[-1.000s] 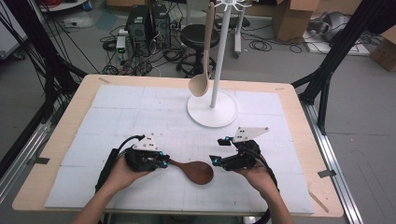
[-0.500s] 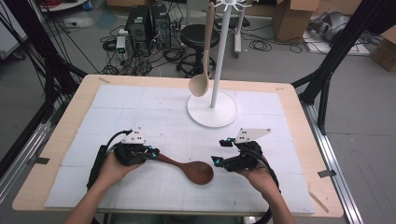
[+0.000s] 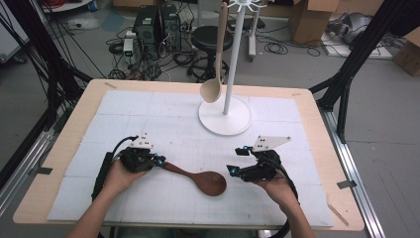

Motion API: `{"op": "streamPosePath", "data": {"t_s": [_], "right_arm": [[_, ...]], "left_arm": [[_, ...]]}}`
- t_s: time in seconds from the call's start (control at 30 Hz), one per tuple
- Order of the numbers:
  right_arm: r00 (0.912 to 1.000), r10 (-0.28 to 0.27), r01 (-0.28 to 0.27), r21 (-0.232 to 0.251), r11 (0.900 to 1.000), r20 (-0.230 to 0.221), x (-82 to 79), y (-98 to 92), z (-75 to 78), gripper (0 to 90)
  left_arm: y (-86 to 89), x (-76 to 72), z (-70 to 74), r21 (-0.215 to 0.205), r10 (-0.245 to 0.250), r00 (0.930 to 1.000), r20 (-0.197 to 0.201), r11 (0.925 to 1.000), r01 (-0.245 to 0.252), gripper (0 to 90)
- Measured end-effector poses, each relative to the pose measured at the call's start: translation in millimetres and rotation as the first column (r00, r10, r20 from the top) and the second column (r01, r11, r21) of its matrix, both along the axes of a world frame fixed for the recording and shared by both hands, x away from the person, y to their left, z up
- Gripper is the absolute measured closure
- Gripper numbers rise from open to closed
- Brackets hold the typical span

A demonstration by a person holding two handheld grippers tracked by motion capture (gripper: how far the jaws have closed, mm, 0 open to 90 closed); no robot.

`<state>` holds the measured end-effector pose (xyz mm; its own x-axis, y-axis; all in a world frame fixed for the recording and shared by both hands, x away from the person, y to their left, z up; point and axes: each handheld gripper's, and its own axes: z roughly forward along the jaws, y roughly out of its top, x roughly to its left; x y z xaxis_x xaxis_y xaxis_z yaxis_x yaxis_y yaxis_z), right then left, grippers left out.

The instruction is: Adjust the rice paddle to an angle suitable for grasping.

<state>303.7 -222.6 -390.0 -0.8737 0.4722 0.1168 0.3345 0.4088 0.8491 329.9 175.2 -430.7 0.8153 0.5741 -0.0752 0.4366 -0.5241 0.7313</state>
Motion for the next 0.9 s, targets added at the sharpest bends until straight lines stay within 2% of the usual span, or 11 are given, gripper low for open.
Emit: {"op": "streamPosePath", "data": {"t_s": [0.1, 0.43, 0.9], "right_arm": [[1.0000, 0.001, -0.001, 0.000, 1.000, 0.003, 0.3, 0.1, -0.1, 29.2], [1.0000, 0.006, -0.006, -0.002, 1.000, 0.006, 0.0, 1.3, -0.2, 29.2], [1.0000, 0.007, -0.007, -0.004, 1.000, 0.003, 0.8, 2.9, -1.2, 29.3]], "left_arm": [[1.1, 1.2, -0.6, 0.013, 0.011, 0.9999, -0.005, 0.9999, -0.011, 87.8], [1.1, 4.0, -3.4, 0.004, 0.023, 0.9995, -0.019, 0.9997, -0.023, 87.8], [-8.1, -1.2, -4.5, 0.002, -0.027, 0.9993, -0.025, 0.9996, 0.027, 87.9]]}}
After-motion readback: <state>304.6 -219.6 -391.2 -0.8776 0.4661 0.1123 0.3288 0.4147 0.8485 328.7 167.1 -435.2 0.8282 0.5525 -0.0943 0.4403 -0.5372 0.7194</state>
